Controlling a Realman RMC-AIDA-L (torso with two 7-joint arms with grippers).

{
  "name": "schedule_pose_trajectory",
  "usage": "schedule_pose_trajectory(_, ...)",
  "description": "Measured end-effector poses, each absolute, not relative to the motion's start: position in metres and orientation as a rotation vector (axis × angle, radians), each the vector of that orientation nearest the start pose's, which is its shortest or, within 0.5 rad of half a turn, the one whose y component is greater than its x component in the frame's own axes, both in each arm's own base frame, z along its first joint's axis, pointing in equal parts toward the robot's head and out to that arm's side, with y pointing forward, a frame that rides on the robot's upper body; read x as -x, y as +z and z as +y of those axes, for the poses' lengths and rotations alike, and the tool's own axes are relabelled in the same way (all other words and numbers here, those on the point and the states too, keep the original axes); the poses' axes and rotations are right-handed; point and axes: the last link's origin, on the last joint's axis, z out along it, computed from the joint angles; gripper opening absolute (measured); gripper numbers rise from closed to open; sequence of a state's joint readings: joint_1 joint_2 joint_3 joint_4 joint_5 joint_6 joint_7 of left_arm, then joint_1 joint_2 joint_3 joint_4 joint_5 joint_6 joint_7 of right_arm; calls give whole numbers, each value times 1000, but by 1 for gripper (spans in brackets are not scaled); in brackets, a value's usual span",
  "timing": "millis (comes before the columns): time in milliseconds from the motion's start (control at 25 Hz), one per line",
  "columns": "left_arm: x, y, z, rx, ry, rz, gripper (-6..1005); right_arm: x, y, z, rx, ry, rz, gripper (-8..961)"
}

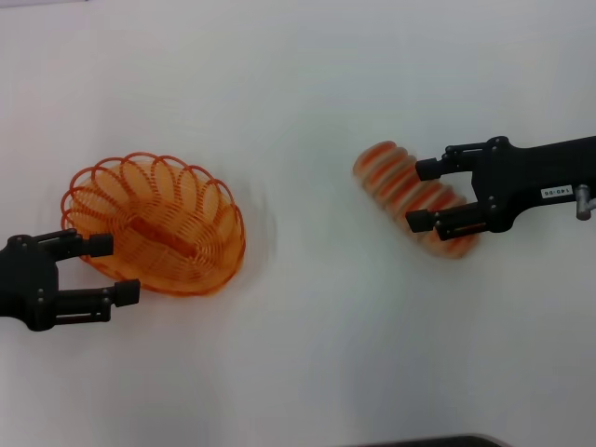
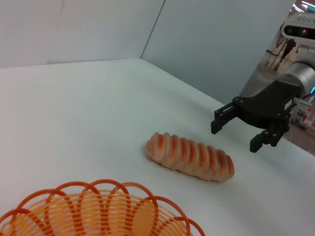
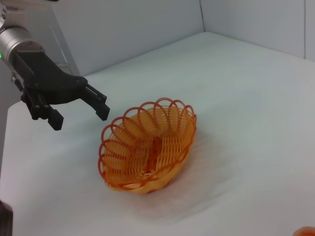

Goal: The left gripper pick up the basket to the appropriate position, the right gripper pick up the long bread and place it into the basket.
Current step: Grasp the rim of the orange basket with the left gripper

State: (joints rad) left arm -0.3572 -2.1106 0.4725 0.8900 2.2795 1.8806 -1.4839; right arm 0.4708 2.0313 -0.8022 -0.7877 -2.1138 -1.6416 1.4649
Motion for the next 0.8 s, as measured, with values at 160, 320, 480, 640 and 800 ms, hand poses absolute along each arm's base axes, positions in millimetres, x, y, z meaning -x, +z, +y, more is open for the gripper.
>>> schedule_pose_trajectory(160,310,34,250,2788,-592,-894,872,-280,17,311,2887,422,619,838)
schedule_pose_trajectory(320,310,34,250,2788,-594,-896,872,-280,17,312,2884,425,618,837)
schedule_pose_trajectory(480,309,34,251,2788,-596,-896,872,-280,17,312,2881,427,617,837)
schedule_pose_trajectory(640,309,39,254,2742,-640,-898,873,-280,18,313,2872,432,617,838)
schedule_pose_trajectory(800,308,52,267,2619,-727,-934,872,-278,18,315,2869,439,611,838)
